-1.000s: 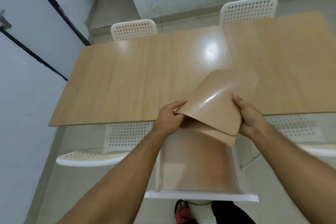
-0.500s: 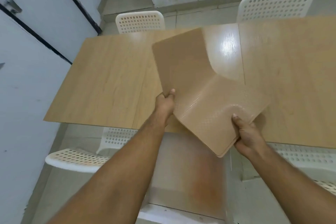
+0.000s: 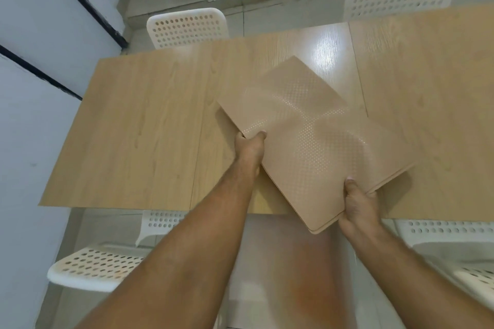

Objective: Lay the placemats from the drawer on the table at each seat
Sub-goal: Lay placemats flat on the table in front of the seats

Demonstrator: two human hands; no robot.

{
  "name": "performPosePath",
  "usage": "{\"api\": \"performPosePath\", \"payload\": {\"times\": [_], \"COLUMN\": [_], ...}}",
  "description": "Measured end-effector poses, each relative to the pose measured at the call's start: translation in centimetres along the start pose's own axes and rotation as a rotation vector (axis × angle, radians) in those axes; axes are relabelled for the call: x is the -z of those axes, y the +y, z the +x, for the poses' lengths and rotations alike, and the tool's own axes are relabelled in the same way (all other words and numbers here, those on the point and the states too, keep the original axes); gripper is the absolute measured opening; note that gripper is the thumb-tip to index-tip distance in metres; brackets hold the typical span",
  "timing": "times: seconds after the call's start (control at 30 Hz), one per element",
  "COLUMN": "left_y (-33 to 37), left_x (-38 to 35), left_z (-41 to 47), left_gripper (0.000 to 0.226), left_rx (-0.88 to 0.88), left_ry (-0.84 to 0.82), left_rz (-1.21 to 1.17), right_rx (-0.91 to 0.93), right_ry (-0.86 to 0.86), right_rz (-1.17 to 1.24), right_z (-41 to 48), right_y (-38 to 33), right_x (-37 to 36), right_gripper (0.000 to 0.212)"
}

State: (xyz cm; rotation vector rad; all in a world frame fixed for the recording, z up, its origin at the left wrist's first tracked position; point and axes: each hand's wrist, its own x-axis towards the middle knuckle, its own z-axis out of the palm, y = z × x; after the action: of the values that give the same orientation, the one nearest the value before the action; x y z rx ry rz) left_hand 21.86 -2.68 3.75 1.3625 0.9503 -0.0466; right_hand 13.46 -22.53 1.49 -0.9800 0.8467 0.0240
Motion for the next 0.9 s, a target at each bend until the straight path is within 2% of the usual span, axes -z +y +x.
{"api": "performPosePath", "payload": {"times": [0.07,0.13,0.27,0.37,0.47,0.6,0.7,0.9], "left_y": [-0.5,-1.9,-5.5,-7.4,-8.2,-7.7,-6.7,-6.2], "left_x": [0.3,0.8,2.2,3.1,4.0,3.9,3.8,3.8], "left_z": [-1.1,-2.3,-4.1,-5.8,-6.8,-7.2,-7.0,-6.6], "left_gripper": [0.066,0.08,0.067,0.072,0.084,0.081,0.082,0.077], "left_rx": [-0.059,-0.171,-0.462,-0.649,-0.639,-0.641,-0.604,-0.71], "left_ry": [0.031,0.023,-0.067,-0.274,-0.457,-0.489,-0.533,-0.522], "left_rz": [0.161,0.305,0.761,1.11,1.36,1.518,1.569,1.713], "right_rx": [0.031,0.037,-0.036,-0.167,-0.233,-0.228,-0.221,-0.194], "right_ry": [0.087,0.159,0.16,0.094,0.026,0.053,0.064,0.06], "right_rz": [-0.019,-0.049,-0.116,-0.245,-0.356,-0.444,-0.485,-0.543], "right_z": [0.4,0.5,1.1,1.0,-0.1,-0.7,-1.0,-1.2], "right_y": [0.8,1.3,2.0,2.0,1.4,1.3,1.4,1.4], "right_x": [-1.2,-2.5,-3.9,-3.2,-2.1,-0.5,0.3,1.2], "right_gripper": [0.02,0.016,0.016,0.017,0.016,0.009,0.014,0.013]}}
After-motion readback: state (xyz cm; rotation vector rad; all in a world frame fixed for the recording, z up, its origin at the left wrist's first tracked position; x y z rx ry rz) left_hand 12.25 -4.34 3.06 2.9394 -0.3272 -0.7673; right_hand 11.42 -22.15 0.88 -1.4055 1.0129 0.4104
